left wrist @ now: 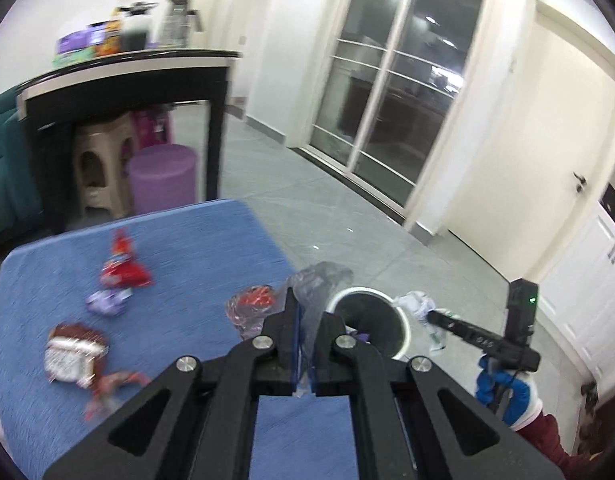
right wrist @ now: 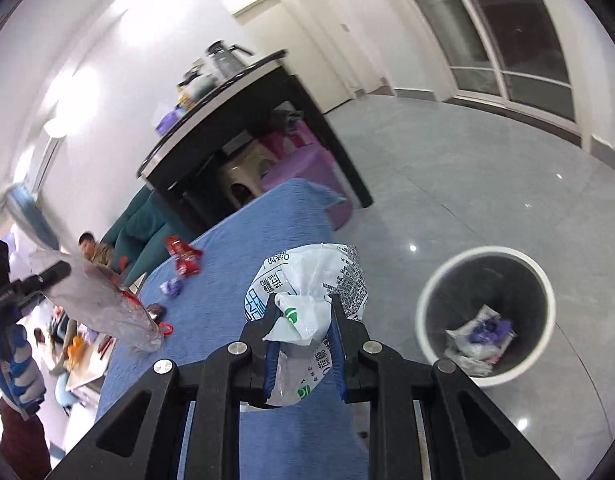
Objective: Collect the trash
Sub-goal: 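Carry the clear wrapper and white bag to the bin and open both tools, then move both tools back to the brown snack bag on the towel, then grasp the brown snack bag with the left tool while the right tool grasps the red-tied plastic, then carry the brown bag and red-tied plastic to the bin and open both tools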
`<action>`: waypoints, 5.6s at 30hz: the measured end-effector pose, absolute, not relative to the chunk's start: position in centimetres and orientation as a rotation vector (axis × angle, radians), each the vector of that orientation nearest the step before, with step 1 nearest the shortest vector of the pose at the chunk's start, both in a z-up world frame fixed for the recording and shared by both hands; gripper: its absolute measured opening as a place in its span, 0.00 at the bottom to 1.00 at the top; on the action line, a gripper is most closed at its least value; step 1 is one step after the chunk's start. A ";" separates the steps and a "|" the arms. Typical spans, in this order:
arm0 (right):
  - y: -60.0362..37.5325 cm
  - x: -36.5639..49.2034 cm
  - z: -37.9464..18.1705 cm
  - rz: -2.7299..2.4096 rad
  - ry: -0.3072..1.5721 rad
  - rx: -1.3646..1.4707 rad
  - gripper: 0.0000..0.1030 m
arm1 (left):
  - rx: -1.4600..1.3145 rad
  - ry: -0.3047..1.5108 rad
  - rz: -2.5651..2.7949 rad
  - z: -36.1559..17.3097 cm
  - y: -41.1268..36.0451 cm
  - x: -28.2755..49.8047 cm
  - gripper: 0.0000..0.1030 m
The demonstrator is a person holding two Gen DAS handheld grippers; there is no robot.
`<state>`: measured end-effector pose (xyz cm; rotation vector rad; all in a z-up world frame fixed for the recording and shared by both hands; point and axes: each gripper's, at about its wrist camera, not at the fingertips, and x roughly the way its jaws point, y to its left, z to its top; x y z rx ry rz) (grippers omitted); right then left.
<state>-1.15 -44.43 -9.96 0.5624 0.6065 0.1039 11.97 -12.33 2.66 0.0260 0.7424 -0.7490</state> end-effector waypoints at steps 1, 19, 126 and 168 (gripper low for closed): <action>-45.2 -1.4 -10.4 0.091 0.607 0.575 0.20 | 0.042 0.747 -0.773 2.6 -14.2 12.0 0.03; -56.9 -0.2 -19.1 -0.109 0.654 0.776 0.20 | 0.265 0.953 -0.938 -9.2 -39.9 15.9 0.03; -15.9 13.6 -7.4 0.570 0.829 0.112 0.50 | -0.626 1.039 -0.236 -17.8 12.8 25.2 0.28; -18.1 14.7 -11.0 0.574 0.798 0.328 0.14 | -0.451 0.861 -0.280 -11.1 12.5 16.1 0.05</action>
